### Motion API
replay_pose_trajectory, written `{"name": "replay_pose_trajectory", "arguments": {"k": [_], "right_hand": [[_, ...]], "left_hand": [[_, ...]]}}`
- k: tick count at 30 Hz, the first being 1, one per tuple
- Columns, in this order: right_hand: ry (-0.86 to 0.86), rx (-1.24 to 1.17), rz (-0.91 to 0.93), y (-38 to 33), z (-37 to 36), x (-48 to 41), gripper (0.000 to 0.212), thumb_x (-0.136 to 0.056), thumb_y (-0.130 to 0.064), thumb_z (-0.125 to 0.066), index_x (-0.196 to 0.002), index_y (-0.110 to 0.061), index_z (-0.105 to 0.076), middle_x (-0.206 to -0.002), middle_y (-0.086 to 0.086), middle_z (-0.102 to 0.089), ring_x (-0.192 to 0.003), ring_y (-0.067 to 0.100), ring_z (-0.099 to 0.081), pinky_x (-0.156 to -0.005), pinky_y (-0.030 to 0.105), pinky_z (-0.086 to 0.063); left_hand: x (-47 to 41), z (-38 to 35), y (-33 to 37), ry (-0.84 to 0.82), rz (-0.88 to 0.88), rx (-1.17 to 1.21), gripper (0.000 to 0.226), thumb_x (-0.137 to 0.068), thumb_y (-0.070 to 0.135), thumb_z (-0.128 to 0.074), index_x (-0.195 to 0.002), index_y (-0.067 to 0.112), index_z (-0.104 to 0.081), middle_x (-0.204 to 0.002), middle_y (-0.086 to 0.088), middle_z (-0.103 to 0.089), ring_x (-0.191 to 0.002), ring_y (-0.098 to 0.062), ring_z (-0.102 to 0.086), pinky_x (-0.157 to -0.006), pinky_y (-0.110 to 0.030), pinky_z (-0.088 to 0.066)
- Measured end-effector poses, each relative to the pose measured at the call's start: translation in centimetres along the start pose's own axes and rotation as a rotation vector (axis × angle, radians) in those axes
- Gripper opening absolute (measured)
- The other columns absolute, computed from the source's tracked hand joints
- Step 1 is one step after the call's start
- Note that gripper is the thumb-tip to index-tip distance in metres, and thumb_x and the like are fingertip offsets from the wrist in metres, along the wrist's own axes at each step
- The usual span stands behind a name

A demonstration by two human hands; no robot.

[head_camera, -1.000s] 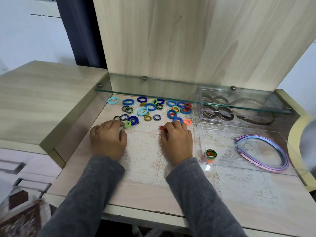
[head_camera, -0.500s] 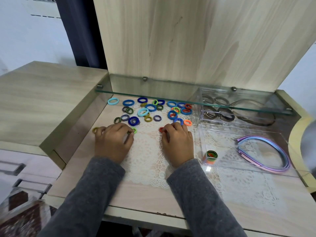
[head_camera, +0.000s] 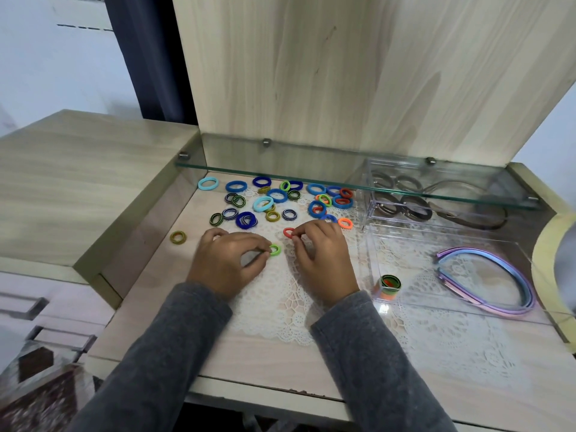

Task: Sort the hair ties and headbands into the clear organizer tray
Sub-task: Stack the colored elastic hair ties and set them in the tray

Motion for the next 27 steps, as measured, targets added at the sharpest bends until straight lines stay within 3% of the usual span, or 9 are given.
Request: {"name": "replay_pose_trajectory", "arguments": {"k": [4, 7, 11, 15, 27], "right_hand": [[0.009, 0.005, 0.127, -1.7, -0.1, 0.4, 0.010, -0.092, -0.019, -0.058, -0.096, -0.014, -0.066, -0.095, -0.003, -0.062, -0.091, 0.016, -0.049, -0.081, 0.033, -0.042], [-0.023, 0.030, 0.161, -2.5, -0.8, 0.4, 0.012, -0.091, -0.021, -0.057, -0.096, -0.014, -0.065, -0.097, -0.003, -0.063, -0.091, 0.017, -0.050, -0.079, 0.036, -0.043], [-0.085, 0.073, 0.193, -2.6, -1.3, 0.4, 0.013, -0.090, -0.021, -0.057, -0.098, -0.015, -0.065, -0.100, -0.004, -0.063, -0.093, 0.018, -0.052, -0.079, 0.038, -0.043], [-0.117, 0.111, 0.226, -2.9, -1.6, 0.5, 0.011, -0.091, -0.022, -0.058, -0.098, -0.018, -0.065, -0.101, -0.006, -0.063, -0.094, 0.017, -0.051, -0.077, 0.036, -0.042], [-0.144, 0.151, 0.227, -2.9, -1.6, 0.8, 0.011, -0.091, -0.025, -0.057, -0.098, -0.022, -0.065, -0.101, -0.010, -0.064, -0.096, 0.016, -0.053, -0.078, 0.038, -0.043]], "left_hand": [[0.0, 0.0, 0.0, 0.017, 0.003, 0.012, 0.024, -0.085, 0.046, -0.054, -0.096, 0.033, -0.072, -0.100, 0.022, -0.070, -0.095, 0.000, -0.062, -0.096, -0.043, -0.036], [0.1, 0.7, 0.0, 0.095, 0.051, -0.015, 0.018, -0.082, 0.034, -0.056, -0.094, 0.031, -0.069, -0.099, 0.020, -0.069, -0.094, -0.002, -0.062, -0.099, -0.046, -0.036], [0.1, 2.5, -1.9, 0.263, 0.251, -0.116, 0.022, -0.075, 0.019, -0.053, -0.093, 0.023, -0.065, -0.086, 0.009, -0.069, -0.072, -0.015, -0.061, -0.084, -0.041, -0.044], [0.4, 3.4, -4.3, 0.296, 0.413, -0.305, 0.024, -0.079, 0.028, -0.049, -0.097, 0.023, -0.065, -0.092, 0.003, -0.067, -0.081, -0.023, -0.060, -0.072, -0.035, -0.035], [0.4, 2.3, -6.2, 0.249, 0.512, -0.302, 0.018, -0.085, 0.037, -0.062, -0.101, 0.030, -0.068, -0.103, 0.005, -0.069, -0.095, -0.023, -0.061, -0.082, -0.040, -0.035]]}}
Point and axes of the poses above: each hand's wrist, its own x-axis away from the middle knuckle, its own z-axis out of the back of the hand, y = z × x, the point moved 7 cm from there along -x, towards the middle knuckle
